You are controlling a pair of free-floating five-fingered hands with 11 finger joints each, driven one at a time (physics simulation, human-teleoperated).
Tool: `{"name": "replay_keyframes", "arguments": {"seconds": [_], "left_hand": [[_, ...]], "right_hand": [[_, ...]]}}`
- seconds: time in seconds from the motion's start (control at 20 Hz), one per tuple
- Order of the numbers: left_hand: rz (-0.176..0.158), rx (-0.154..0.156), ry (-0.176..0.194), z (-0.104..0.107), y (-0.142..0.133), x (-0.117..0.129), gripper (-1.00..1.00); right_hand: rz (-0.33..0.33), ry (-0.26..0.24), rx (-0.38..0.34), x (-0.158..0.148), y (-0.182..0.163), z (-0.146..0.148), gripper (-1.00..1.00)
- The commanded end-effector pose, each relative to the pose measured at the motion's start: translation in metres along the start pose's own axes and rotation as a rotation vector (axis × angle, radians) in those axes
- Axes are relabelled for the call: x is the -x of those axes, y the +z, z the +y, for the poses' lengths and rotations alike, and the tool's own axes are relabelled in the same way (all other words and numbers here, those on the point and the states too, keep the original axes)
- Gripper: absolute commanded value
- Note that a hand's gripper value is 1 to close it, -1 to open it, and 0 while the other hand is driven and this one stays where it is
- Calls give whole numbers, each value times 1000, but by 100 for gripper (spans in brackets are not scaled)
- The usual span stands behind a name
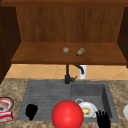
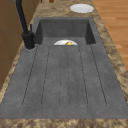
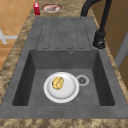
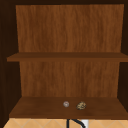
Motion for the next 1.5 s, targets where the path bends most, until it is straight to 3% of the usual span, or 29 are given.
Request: {"name": "replay_keyframes", "arguments": {"seconds": [0.0, 0.25, 0.85, 1.3, 1.45], "left_hand": [[0, 0, 0, 0, 0, 0, 0], [0, 0, 0, 0, 0, 0, 0], [0, 0, 0, 0, 0, 0, 0], [0, 0, 0, 0, 0, 0, 0], [0, 0, 0, 0, 0, 0, 0]], "right_hand": [[31, -3, -2, -4, -5, 30, -100], [23, 0, -41, -8, -26, 70, -100], [-21, -11, -175, -15, -121, 143, -100], [-33, -16, -369, -9, -151, 139, -100], [-30, -26, -403, -4, -158, 136, -100]]}}
